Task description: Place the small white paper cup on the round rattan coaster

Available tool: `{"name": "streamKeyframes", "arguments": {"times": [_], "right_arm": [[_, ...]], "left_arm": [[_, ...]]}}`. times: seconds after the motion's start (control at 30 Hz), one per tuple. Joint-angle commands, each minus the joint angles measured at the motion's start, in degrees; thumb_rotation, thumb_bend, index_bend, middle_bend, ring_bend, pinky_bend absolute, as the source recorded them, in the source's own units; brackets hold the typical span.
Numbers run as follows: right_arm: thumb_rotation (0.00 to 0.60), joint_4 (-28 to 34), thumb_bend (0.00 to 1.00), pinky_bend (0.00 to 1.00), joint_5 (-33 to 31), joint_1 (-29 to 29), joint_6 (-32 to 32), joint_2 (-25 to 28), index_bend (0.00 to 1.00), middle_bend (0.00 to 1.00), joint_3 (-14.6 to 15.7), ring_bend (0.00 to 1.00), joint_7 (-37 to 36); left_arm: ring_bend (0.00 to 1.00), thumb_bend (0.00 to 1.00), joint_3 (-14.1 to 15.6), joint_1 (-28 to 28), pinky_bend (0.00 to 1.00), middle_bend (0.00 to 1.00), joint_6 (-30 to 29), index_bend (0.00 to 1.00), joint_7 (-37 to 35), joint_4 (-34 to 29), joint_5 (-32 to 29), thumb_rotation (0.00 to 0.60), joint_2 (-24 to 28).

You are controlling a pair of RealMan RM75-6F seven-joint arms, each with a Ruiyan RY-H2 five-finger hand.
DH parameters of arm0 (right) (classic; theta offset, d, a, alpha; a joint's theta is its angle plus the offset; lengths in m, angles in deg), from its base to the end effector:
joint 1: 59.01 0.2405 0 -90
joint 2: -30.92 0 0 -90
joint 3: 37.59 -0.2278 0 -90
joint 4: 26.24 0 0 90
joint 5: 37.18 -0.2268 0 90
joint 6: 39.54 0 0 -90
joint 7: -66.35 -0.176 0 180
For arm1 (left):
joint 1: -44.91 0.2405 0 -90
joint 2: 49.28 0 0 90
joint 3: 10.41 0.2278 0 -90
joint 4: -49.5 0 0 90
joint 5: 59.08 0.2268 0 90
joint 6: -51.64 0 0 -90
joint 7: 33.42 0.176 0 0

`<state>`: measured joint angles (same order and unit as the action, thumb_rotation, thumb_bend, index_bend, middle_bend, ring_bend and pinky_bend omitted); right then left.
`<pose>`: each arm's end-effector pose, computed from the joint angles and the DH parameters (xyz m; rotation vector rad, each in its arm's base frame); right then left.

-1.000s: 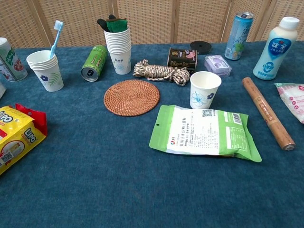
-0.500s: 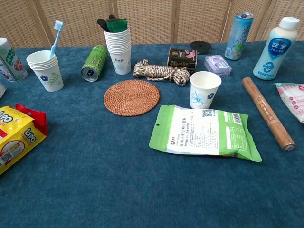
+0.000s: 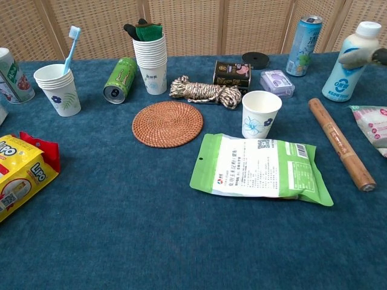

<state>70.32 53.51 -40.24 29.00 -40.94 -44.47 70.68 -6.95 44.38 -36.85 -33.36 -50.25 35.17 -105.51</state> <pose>-0.1886 -0.2724 0.0464 1.7403 -0.9330 1.0860 -0.2758 0.1641 0.1420 -1.4869 -0.9325 -0.8834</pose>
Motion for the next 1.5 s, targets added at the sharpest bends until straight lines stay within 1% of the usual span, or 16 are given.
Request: {"name": "streamKeyframes", "arguments": {"times": [0.03,0.2,0.27,0.37,0.43,0.63,0.73,0.93,1.17,1.3,1.37,1.43,1.47,1.5], "right_arm": [[0.6,0.19,0.0,0.15,-3.87,3.29,-3.38,-3.5,0.0,0.0,-2.9,0.0,3.95],[0.6,-1.18,0.0,0.16,-8.41,8.13,-8.1,-7.22,0.0,0.0,-5.27,0.0,8.42],[0.6,-2.3,0.0,0.19,-9.98,9.7,-9.49,-8.73,0.0,0.0,-5.91,0.0,9.55],[0.6,-3.65,0.0,0.23,-14.14,11.93,-11.85,-11.11,0.0,0.0,-6.9,0.0,12.07],[0.6,-4.55,0.0,0.23,-16.5,13.48,-12.97,-12.6,0.0,0.0,-7.46,0.0,14.17],[0.6,-6.96,0.0,0.23,-22.63,17.05,-15.38,-15.67,0.0,0.0,-8.75,0.0,16.89],[0.6,-9.14,0.0,0.23,-23.17,18.44,-15.19,-16.88,0.0,0.0,-8.6,0.0,18.46],[0.6,-12.39,0.0,0.24,-25.18,20.58,-15.78,-18.76,0.0,0.0,-8.94,0.0,18.15],[0.6,-16.05,0.0,0.24,-26.08,21.82,-16.34,-20.77,0.0,0.0,-8.47,0.0,15.42],[0.6,-18.77,0.04,0.25,-24.1,22.08,-14.71,-22.76,0.0,0.0,-7.99,0.01,12.91],[0.6,-20.32,0.07,0.25,-22.55,22.15,-13.4,-23.8,0.0,0.04,-7.78,0.05,11.63],[0.6,-22.11,0.1,0.25,-20.93,22.2,-12.27,-24.8,0.01,0.11,-7.42,0.11,10.06],[0.6,-22.74,0.12,0.26,-20.25,22.22,-11.76,-25.16,0.03,0.15,-7.32,0.13,9.34],[0.6,-23.59,0.14,0.27,-19.44,22.22,-11.12,-25.64,0.07,0.2,-7.15,0.16,8.48]], "left_arm": [[0.0,0.21,-0.06,-0.15,0.0,0.0,0.43,0.0,0.31,0.08,-0.33,0.6,-0.16],[0.0,0.21,-0.13,-0.27,0.0,0.0,0.97,0.0,0.61,0.08,-0.84,0.6,-0.38],[0.0,0.21,-0.17,-0.32,0.0,0.0,1.15,0.0,0.57,0.15,-1.04,0.6,-0.43],[0.0,0.21,-0.33,-0.39,0.0,0.0,1.38,0.0,0.46,0.3,-1.53,0.6,-0.46],[0.0,0.21,-0.44,-0.49,0.0,0.0,1.65,0.0,0.26,0.39,-1.89,0.6,-0.43],[0.0,0.21,-0.87,-0.85,0.0,0.0,2.64,0.0,-0.32,0.7,-3.36,0.6,-0.33],[0.0,0.21,-1.22,-1.1,0.0,0.0,3.31,0.0,-0.62,0.93,-4.43,0.6,-0.39],[0.0,0.21,-1.83,-1.42,0.0,0.0,4.08,0.0,-1.21,1.2,-6.02,0.6,-0.36],[0.0,0.21,-1.99,-1.65,0.0,0.0,4.96,0.0,-0.7,1.21,-7.07,0.6,-0.71],[0.0,0.21,-2.22,-1.74,0.0,0.0,5.28,0.0,-0.45,1.33,-7.79,0.6,-1.0],[0.0,0.21,-2.32,-1.82,0.0,0.0,5.43,0.0,-0.25,1.36,-8.05,0.6,-1.13],[0.0,0.21,-2.37,-1.87,0.0,0.0,5.63,0.0,-0.04,1.34,-8.33,0.6,-1.28],[0.0,0.21,-2.39,-1.88,0.0,0.0,5.7,0.0,0.07,1.34,-8.45,0.6,-1.34],[0.0,0.21,-2.41,-1.91,0.0,0.0,5.81,0.0,0.25,1.34,-8.59,0.6,-1.43]]}}
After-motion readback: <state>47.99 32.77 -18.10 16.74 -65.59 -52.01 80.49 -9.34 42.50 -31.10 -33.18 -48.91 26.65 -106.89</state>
